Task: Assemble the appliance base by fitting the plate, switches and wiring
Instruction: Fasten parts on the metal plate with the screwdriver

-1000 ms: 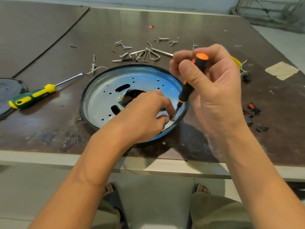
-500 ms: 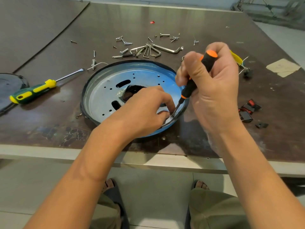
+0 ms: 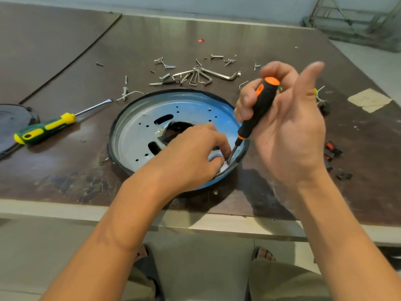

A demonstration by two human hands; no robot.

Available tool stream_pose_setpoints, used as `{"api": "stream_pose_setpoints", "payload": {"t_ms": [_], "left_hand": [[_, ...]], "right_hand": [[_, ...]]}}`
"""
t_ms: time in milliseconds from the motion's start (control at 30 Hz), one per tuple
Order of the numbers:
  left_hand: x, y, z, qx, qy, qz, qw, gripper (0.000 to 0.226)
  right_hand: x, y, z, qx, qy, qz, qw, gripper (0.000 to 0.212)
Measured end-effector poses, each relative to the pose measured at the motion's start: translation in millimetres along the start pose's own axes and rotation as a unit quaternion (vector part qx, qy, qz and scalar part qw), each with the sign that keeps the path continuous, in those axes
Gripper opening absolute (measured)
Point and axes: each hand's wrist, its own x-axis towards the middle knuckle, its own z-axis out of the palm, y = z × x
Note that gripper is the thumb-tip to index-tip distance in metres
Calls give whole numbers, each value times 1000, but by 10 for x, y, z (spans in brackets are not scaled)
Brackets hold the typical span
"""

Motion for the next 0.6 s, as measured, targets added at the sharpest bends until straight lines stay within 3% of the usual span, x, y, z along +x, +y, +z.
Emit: {"api": "stream_pose_setpoints", "payload": {"t_ms": [67,167,267,367,433,533,600], "left_hand": [[3,11,0,3,-1,-1,1000,13],[3,11,10,6,3,-2,1000,12],[0,-8,16,3,6,1,1000,13],[5,-1,11,1,0,0,1000,13],[11,-2,9,1,-1,-1,1000,13],[12,2,11,3,4,-2,1000,12],[7,6,10,-1,5,-1,1000,12]], "right_hand": [[-9,3,-23,-11,-6,4,1000,33],[-43,17,21,-72,-2,-29,997,8],[-50,19,24,-90,28,-48,994,16],[-47,-12,46,-63,-2,-13,998,8],[-49,-22,36,-40,-9,8,999,23],[-70,-19,61,-77,-36,2,996,16],[-69,-7,68,-113,-12,-30,993,18]]}}
